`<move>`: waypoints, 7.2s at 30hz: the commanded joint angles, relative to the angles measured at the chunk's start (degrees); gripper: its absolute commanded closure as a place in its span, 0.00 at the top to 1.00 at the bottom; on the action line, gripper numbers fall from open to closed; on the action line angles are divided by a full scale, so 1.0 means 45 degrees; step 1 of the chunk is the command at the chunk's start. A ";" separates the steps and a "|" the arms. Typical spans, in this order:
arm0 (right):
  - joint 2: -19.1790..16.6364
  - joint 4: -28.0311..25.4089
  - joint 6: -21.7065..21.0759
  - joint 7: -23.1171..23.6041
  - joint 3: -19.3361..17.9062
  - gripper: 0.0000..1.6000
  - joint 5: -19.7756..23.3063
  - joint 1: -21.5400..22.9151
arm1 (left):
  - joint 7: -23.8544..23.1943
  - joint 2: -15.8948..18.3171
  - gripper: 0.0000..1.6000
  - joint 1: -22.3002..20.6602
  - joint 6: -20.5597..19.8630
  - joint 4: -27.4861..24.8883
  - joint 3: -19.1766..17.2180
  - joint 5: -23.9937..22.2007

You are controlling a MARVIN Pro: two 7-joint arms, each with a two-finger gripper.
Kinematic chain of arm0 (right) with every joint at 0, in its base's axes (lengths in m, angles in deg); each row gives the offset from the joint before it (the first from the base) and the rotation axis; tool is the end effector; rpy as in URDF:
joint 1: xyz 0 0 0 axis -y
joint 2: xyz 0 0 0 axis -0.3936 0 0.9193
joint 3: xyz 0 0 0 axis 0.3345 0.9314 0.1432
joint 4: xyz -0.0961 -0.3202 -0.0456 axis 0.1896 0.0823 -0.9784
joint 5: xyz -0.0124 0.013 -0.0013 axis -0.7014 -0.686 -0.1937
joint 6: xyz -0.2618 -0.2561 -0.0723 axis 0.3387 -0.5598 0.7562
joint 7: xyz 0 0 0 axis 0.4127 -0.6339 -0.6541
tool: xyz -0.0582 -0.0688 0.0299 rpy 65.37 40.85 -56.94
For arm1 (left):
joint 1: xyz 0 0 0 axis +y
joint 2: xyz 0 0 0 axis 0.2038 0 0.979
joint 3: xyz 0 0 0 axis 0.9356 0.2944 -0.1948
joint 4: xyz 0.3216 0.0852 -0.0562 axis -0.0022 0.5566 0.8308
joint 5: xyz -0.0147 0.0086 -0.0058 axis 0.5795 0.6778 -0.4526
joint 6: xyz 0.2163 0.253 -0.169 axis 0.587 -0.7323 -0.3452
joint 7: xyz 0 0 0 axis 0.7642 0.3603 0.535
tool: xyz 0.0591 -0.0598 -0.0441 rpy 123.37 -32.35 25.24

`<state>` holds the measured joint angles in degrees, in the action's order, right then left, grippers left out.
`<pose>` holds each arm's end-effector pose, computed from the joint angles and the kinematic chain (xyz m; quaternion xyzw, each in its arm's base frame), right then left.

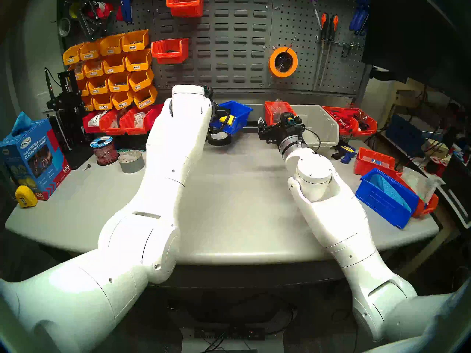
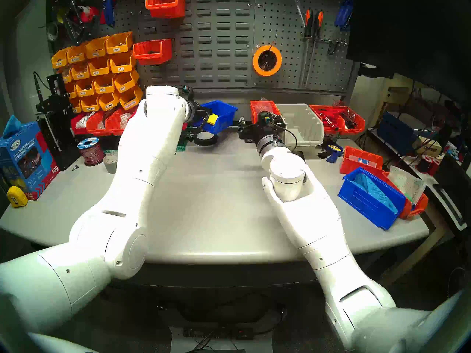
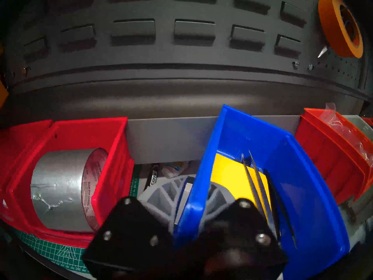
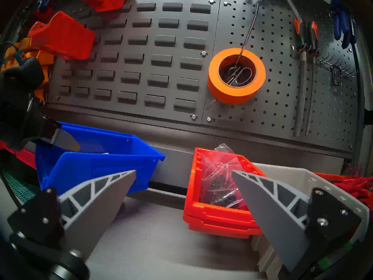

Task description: Hang all the unorganized tool boxes onto the wall

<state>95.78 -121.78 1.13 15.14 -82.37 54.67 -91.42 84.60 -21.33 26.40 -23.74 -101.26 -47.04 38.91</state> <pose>0.5587 0.0642 -0.1671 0.6450 0.1103 0.7562 0.0035 0.6929 -0.0945 -0.0612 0.8230 -0.0475 0.5639 0.0489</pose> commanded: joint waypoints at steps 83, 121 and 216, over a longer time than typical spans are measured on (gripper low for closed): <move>0.0015 -0.0244 0.0055 0.0023 -0.0013 1.00 -0.0013 0.0103 | -0.3961 0.4450 0.48 1.2068 -0.1076 -1.2609 -0.1901 -0.1978; -0.0009 -0.0312 0.0037 0.0038 -0.0019 1.00 -0.0011 0.0074 | -0.3338 0.4414 1.00 1.4536 0.0270 -1.4999 -0.2005 -0.0999; -0.0008 -0.0317 0.0034 0.0042 -0.0022 1.00 -0.0013 0.0071 | -0.3056 0.3260 0.70 1.0174 0.2269 -1.0342 -0.0429 0.0064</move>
<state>95.76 -122.23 1.14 15.25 -82.42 54.67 -91.49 71.07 -5.51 73.48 -15.12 -147.95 -48.47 40.15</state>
